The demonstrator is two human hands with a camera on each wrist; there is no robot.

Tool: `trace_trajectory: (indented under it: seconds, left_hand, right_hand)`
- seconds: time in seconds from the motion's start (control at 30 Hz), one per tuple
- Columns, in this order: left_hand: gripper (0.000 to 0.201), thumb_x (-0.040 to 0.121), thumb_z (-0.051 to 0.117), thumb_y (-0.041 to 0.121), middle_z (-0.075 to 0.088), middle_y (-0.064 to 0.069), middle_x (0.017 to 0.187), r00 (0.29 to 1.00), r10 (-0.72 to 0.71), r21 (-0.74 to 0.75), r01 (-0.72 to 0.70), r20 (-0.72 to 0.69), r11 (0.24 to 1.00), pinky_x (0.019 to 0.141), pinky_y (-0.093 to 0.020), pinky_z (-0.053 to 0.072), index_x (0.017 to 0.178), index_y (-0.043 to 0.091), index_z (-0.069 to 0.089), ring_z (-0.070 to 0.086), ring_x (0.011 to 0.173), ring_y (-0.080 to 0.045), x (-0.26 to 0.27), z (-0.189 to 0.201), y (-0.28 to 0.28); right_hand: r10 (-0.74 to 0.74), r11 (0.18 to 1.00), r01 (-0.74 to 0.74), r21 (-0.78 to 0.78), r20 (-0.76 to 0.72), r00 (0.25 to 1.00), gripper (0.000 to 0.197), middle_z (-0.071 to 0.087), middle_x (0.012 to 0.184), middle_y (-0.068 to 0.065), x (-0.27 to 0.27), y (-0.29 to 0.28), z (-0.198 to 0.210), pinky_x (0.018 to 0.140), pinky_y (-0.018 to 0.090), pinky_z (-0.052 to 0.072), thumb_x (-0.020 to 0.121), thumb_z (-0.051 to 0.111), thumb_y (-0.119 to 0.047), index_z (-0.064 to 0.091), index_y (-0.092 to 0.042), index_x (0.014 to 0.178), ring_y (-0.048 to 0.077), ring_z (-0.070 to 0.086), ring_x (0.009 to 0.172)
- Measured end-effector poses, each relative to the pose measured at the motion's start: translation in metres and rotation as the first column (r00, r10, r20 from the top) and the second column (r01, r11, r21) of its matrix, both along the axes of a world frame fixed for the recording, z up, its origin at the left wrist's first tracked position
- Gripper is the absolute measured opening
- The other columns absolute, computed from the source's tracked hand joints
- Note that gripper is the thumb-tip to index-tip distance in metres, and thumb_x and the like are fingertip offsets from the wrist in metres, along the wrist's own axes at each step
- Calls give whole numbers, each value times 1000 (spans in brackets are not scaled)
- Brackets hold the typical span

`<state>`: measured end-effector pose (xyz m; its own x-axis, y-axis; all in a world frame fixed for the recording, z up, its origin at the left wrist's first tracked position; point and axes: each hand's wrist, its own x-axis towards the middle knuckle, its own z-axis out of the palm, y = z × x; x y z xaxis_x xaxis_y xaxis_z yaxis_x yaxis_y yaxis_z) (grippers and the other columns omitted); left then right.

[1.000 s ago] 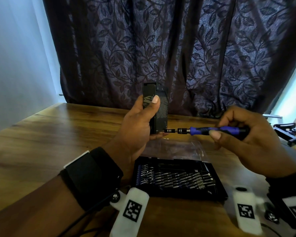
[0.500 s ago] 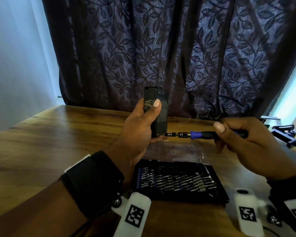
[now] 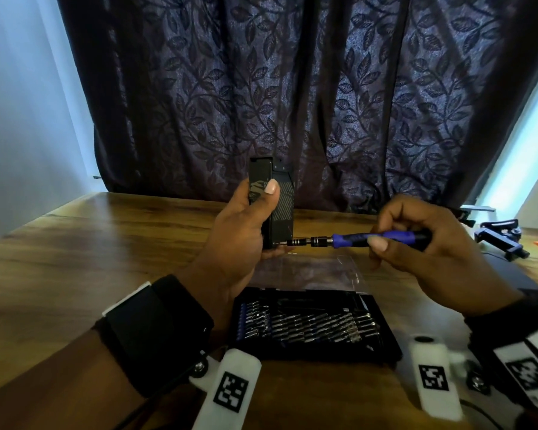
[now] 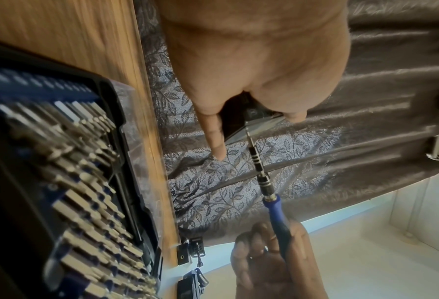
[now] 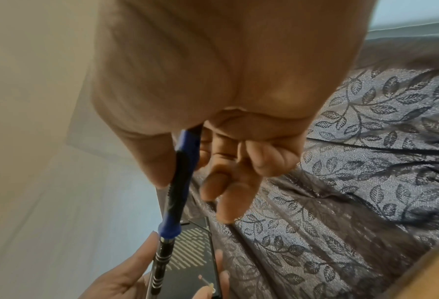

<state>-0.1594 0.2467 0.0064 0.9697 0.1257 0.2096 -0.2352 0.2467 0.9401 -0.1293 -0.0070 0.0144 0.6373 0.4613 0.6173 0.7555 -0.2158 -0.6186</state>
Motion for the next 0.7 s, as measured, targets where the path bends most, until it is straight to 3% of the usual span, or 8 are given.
trace_trajectory:
  seconds: [0.07,0.17,0.27,0.37,0.47,0.6,0.7]
  left_hand:
    - [27,101,53,47,74,3,114,1000,7,-7,-7,-10,1000,73,-43,64,124,38,63,73,95,-19,1,-1,0]
    - [31,100,53,49,74,0,116,1000,20,-6,-20,-6,1000,81,-52,64,126,35,63,74,94,-19,2,-1,-1]
    - [34,101,53,47,75,-1,114,1000,23,-13,-23,4,1000,82,-56,63,130,32,62,74,94,-21,1,0,-2]
    - [33,101,53,46,74,0,113,1000,21,-25,-21,6,999,74,-47,64,130,33,62,75,91,-18,1,1,0]
    - [32,101,53,47,74,0,112,1000,26,-25,-26,10,999,74,-46,64,128,34,63,74,89,-19,2,1,1]
    - [36,99,53,49,73,1,110,1000,25,-16,-25,15,1000,75,-47,64,130,34,62,73,87,-17,1,2,0]
    - [37,100,52,48,74,2,109,1000,22,-8,-22,13,1000,76,-48,63,133,33,61,72,88,-16,1,2,-1]
  right_hand:
    - [-10,999,10,-33,-3,1000,33,66,62,6,-2,1,2,54,11,40,95,68,-37,61,-10,77,2,53,50]
    - [1,1000,-2,-21,-30,1000,39,67,63,8,-3,4,3,55,8,39,101,59,-38,62,-10,74,1,53,48]
    - [21,1000,-20,17,-33,999,26,63,67,7,-2,2,2,55,20,47,90,74,-34,60,-13,87,16,58,52]
    - [-66,997,68,-48,30,997,29,67,67,3,-3,1,2,53,30,51,82,77,-45,59,-22,82,23,67,57]
    - [-87,992,94,-86,78,993,32,68,63,-4,-5,1,3,53,14,42,90,72,-42,65,-18,71,2,59,53]
    - [-82,988,92,-120,80,993,43,62,56,-10,-7,4,5,54,9,37,95,59,-40,68,-16,62,2,52,48]
    - [-36,994,42,-96,59,998,33,62,57,-12,-8,5,5,54,8,38,92,62,-37,68,-15,69,0,52,49]
